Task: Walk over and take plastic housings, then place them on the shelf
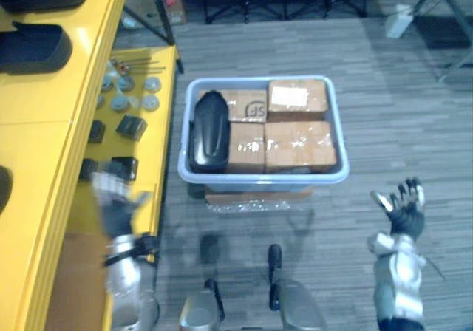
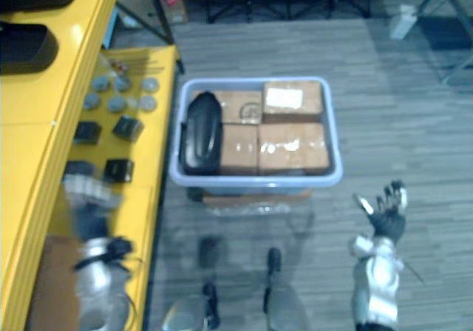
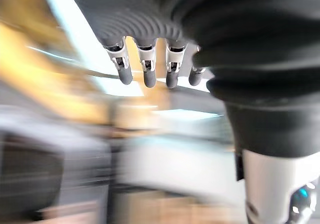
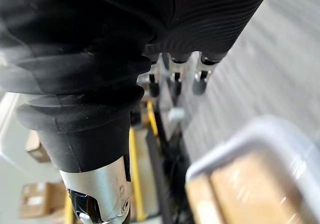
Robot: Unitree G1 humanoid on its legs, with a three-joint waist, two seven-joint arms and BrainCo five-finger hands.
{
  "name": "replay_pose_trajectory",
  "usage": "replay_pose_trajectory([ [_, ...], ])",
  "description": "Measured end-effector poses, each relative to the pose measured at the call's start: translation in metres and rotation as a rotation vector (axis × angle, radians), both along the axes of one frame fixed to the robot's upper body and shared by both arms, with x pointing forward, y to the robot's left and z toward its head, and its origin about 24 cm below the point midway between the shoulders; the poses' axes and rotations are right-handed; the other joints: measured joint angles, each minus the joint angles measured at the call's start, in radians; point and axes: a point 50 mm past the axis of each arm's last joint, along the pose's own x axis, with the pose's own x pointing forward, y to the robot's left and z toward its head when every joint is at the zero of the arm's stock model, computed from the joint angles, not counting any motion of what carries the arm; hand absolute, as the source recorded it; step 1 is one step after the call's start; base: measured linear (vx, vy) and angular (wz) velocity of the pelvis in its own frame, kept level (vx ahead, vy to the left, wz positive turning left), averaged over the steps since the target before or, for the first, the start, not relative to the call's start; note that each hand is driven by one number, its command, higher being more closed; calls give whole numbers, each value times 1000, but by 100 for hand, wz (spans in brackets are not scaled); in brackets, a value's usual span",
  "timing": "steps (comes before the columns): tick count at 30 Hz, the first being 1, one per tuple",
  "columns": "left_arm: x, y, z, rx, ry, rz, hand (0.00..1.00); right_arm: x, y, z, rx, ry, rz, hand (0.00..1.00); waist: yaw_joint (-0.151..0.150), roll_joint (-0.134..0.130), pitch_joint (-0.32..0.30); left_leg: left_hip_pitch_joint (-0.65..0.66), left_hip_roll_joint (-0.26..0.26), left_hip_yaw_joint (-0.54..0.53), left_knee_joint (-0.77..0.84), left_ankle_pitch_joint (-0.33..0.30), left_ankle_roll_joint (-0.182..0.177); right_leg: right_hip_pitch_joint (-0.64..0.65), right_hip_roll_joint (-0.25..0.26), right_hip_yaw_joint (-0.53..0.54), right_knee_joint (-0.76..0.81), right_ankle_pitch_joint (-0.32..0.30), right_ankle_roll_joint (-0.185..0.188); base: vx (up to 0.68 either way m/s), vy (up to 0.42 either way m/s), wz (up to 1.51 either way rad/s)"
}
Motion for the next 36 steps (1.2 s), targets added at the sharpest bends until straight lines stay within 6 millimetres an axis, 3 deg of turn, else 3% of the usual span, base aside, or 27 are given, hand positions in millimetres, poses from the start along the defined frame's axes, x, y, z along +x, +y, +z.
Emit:
replay_pose_trajectory([
  [4, -11, -2, -28, 20, 153, -10, 0, 45, -11, 21, -10, 50, 74, 0, 56, 17, 19, -51, -13, -58, 22, 3, 2, -10, -16, -56, 0, 20, 10, -57, 59, 39],
  [6, -15, -4, -38, 28, 201, -26, 0, 63, -13, 44, -68, 51, 101, 0, 78, 39, 30, -75, -23, -87, 35, 2, 2, -20, -26, -78, 9, 22, 12, -30, 53, 40],
  [9, -24, -13, -54, 7, 253, -92, 0, 88, -13, 98, -145, -7, 92, 0, 107, 84, 49, -122, -48, -141, 51, 10, 14, -39, -53, -122, 30, 26, 17, -48, 74, 42],
  [17, -45, -20, -84, -6, 410, -131, 0, 108, -5, 160, -275, -11, 89, 0, 157, 114, 64, -194, -91, -192, 110, 15, 29, -97, -110, -175, 110, 20, 13, -79, 91, 18],
  [26, -47, -21, -94, -50, 442, -161, 0, 119, 3, 166, -485, 189, 40, 0, 203, 147, 72, -283, -102, -210, 189, 8, 38, -140, -131, -222, 140, -3, 9, -110, 42, 9],
  [30, -60, -18, -105, -54, 514, -150, 0, 119, -1, 163, -494, 270, -34, 0, 210, 148, 73, -293, -99, -211, 193, 8, 37, -148, -129, -224, 141, -1, 6, -50, 22, 0],
  [36, -62, -20, -107, -56, 512, -159, 0, 118, -11, 161, -461, 352, -161, 0, 218, 158, 72, -312, -97, -213, 196, 9, 37, -169, -129, -225, 141, 0, 8, -2, 11, 0],
])
